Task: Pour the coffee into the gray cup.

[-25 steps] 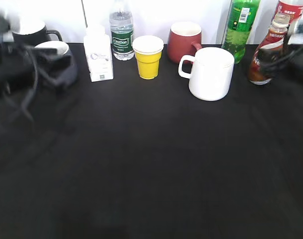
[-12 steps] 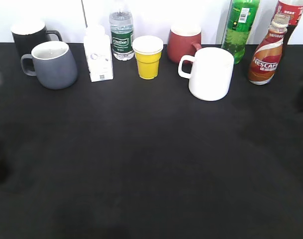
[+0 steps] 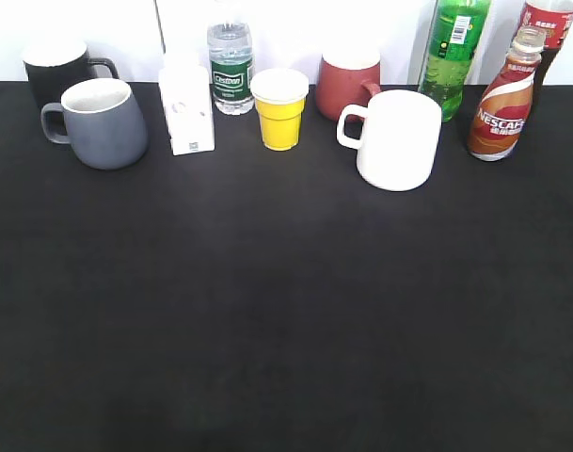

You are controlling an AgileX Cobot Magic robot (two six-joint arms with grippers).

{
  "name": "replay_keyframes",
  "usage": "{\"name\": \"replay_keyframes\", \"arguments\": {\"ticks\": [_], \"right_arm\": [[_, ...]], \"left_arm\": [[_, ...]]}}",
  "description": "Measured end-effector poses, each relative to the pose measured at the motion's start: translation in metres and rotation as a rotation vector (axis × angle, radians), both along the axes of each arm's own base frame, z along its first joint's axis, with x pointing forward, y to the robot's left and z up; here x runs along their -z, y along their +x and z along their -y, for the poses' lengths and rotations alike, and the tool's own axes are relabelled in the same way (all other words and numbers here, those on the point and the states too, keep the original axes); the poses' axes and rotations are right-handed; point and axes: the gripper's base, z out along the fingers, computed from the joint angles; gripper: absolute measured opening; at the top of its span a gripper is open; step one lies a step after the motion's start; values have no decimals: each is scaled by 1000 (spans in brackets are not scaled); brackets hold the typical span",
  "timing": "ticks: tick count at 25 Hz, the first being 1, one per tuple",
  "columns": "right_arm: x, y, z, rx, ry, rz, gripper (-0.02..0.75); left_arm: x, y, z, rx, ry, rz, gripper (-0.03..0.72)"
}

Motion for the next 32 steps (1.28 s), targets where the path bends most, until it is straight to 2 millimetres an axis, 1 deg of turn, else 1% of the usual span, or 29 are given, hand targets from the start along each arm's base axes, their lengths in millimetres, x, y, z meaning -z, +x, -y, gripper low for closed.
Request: {"name": "replay_keyframes", "arguments": {"ticks": [1,3,5,7,11,16,20,21,23,25,27,29,31,32], "right_arm": [[14,-7,1,-3,-6,11,582],[36,-11,1,-17,-16,1,581],[45,-8,-3,-44,15,-7,581],[45,-7,-4,-50,21,-1,581],[45,-7,-4,-52,24,4,580],[44,-7,-4,-53,23,7,580],[44,-7,-4,-53,23,8,580],[44,-7,-4,-53,23,8,580],[44,-9,-4,-37,25,21,580],[44,-12,-3,34,26,43,580],[44,-17,-2,97,27,76,580],[44,-23,-2,116,29,113,580],[44,-23,-2,116,30,116,580],[44,-23,-2,116,30,116,580]], "left_arm": [[10,3,0,-7,24,-30,492],[11,6,0,-14,29,-11,492],[12,10,2,-13,12,39,487],[16,15,4,-11,3,62,483],[15,15,4,-11,1,69,482],[15,15,4,-11,1,69,415],[15,15,4,-11,1,69,410],[15,15,3,-33,1,69,410],[15,15,1,-145,5,69,410],[15,14,-1,-267,8,73,405],[14,7,-3,-348,1,117,379],[14,-3,-4,-387,-10,177,354],[14,-12,-4,-409,-19,231,332],[14,-13,-4,-410,-20,238,323]]}}
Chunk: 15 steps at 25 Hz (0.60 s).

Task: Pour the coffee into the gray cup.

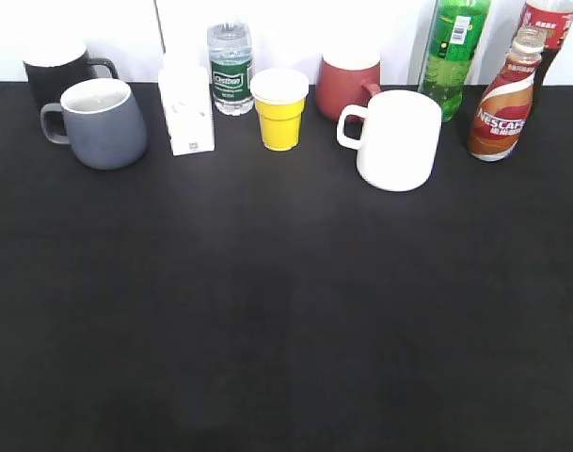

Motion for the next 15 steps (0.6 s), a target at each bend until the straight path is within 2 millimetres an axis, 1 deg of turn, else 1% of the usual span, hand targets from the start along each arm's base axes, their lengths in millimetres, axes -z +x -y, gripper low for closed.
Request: {"name": "replay_keyframes", "arguments": {"ticks": [15], "right_arm": [[0,0,0,0,0,0,580]], "left_arm": [[0,0,0,0,0,2,302]]}}
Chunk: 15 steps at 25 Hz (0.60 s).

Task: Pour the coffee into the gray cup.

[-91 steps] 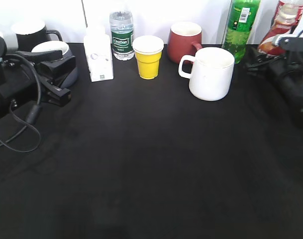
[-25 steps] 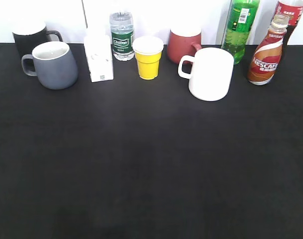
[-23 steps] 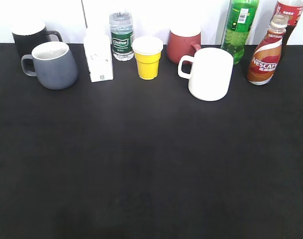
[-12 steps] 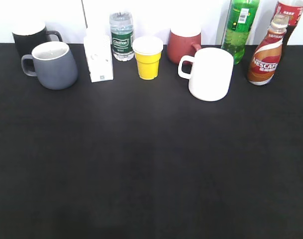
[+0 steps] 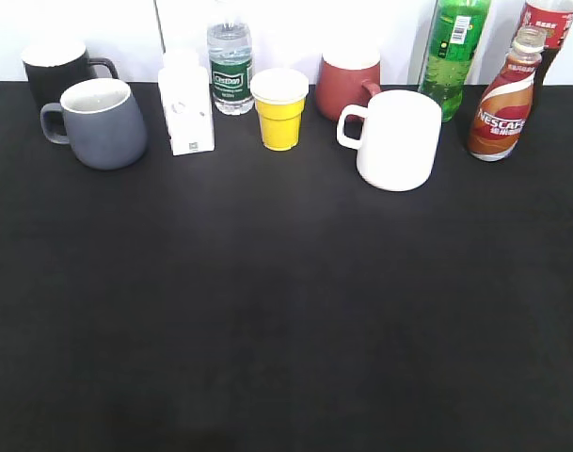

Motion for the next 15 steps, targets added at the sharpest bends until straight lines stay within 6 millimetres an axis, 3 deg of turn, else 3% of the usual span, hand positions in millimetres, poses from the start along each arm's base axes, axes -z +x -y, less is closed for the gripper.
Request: {"name": "replay_keyframes", "arguments": {"ticks": [15], "right_arm": [[0,0,0,0,-1,0,580]], "left_arm": [[0,0,0,0,0,0,235]]}}
